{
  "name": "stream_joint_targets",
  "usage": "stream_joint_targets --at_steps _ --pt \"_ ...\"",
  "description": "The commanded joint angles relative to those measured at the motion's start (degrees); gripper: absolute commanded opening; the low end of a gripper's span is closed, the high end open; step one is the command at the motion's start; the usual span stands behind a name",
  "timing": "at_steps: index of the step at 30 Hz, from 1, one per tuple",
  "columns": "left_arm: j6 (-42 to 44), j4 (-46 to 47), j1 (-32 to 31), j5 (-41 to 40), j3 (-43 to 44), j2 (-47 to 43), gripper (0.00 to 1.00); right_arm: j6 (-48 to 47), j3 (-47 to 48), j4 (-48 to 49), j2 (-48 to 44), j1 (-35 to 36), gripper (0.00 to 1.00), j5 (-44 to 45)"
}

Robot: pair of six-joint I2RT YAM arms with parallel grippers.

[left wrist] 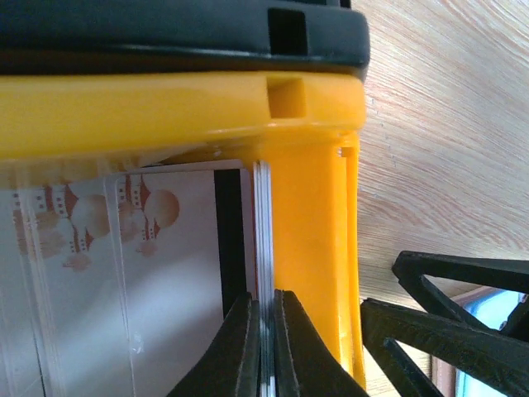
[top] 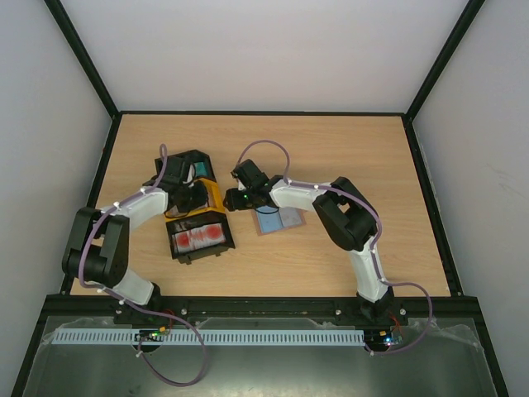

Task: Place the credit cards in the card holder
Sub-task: Pick up the credit card from the storage box.

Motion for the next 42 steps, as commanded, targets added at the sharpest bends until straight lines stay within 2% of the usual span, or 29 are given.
stream_joint_targets --at_steps 1,10,15,20,22,26,29,31,33,36,37,39,40,42 --pt "1.6 -2.2 0.4 -0.9 -0.7 -1.9 0.02 2.3 -1.3 0.1 -0.3 0.5 0.56 1.6" --pt "3.4 -9.7 1.5 -7.7 0.9 -10.3 0.03 1.4 2.5 -2.3 -3.4 0.4 0.57 1.9" --pt "4.7 -12.6 4.0 -5.2 1.4 -16.1 0.02 2.1 2.7 2.1 -5.5 -0.1 0.69 -4.6" --pt "5.9 -13.3 9.1 4.2 1.7 -21.5 0.02 5.8 0.9 12.8 -7.5 -0.7 0.79 -14.9" --pt "6.3 -13.1 11.5 10.3 2.0 -23.8 0.02 9.1 0.5 17.8 -7.6 -1.1 0.82 -20.8" --pt "5.0 -11.0 14.9 22.4 2.0 -27.5 0.03 18.4 0.9 29.5 -6.0 -1.0 0.8 -29.9" --pt "1.4 -6.0 18.2 34.6 0.6 -29.9 0.03 26.0 0.9 37.8 -4.9 -1.1 0.77 -35.5" --pt "-1.7 -3.0 19.9 39.2 -0.4 -31.3 0.03 31.8 -0.3 45.1 -4.9 -1.1 0.72 -38.1" --pt "-2.2 -2.7 20.8 41.1 -0.2 -32.3 0.03 35.8 -1.0 49.9 -5.0 -1.1 0.62 -39.3" --pt "-3.9 -1.3 22.3 43.5 -0.2 -33.3 0.03 41.8 -3.3 57.4 -5.3 -1.2 0.36 -39.2" --pt "-4.5 -1.1 22.7 44.1 -0.3 -33.6 0.03 44.6 -4.6 61.6 -5.5 -1.3 0.2 -38.6" --pt "-5.0 -1.4 23.6 44.4 -0.3 -33.8 0.03 50.6 -6.9 69.5 -5.8 -1.8 0.07 -37.5" --pt "-5.1 -1.6 24.0 44.3 -0.4 -34.0 0.03 52.5 -7.5 72.1 -5.7 -2.2 0.03 -37.3" --pt "-5.4 -1.6 24.7 44.3 -0.7 -34.6 0.07 55.9 -8.5 76.6 -5.6 -2.8 0.02 -36.6"
